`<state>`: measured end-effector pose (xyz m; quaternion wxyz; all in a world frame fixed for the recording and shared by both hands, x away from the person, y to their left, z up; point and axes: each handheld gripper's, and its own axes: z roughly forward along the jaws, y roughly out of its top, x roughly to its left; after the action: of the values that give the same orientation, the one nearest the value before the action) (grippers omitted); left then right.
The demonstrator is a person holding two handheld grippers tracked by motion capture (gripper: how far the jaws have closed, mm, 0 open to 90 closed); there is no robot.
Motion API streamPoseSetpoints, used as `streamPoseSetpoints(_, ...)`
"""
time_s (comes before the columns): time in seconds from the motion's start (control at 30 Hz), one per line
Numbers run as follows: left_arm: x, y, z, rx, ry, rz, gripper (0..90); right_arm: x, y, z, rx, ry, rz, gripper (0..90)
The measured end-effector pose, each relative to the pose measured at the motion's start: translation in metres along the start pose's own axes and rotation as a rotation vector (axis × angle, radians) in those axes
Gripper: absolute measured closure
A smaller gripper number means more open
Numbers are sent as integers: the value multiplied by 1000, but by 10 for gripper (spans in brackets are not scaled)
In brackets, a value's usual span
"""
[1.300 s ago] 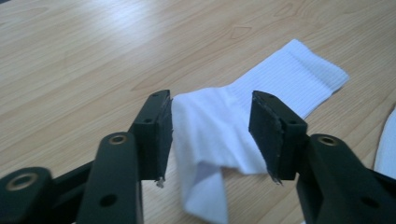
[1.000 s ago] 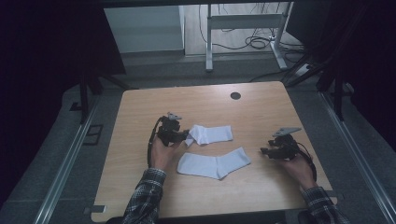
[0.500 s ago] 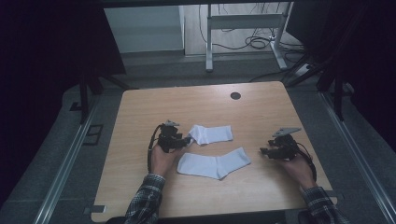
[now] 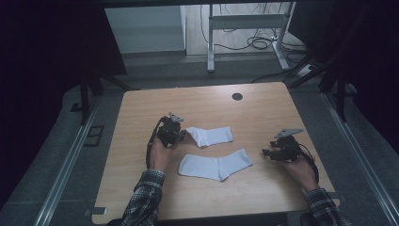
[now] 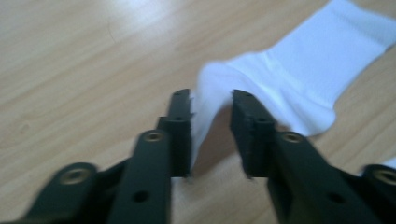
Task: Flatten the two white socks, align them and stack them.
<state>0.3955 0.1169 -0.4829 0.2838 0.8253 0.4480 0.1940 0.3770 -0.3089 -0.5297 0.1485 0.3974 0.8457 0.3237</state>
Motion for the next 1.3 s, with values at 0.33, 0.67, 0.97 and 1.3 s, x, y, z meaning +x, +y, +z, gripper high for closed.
streamPoseSetpoints(0.33, 23, -23, -6, -21, -6, -84, 456, -1, 2, -1, 17, -2, 8, 469)
streamPoseSetpoints(0.67, 47, -41, 4, -55, 9, -181, 531, 2, 17, 0, -2, 56, 67, 539)
streamPoseSetpoints(0.97, 53, -50, 18, -80, 1, -224, 570, 16, 50, 12, -35, 111, 54, 650)
streamPoseSetpoints(1.3, 57, -54, 22, -101, -6, -242, 563, 42, 88, 50, -59, 139, 52, 695)
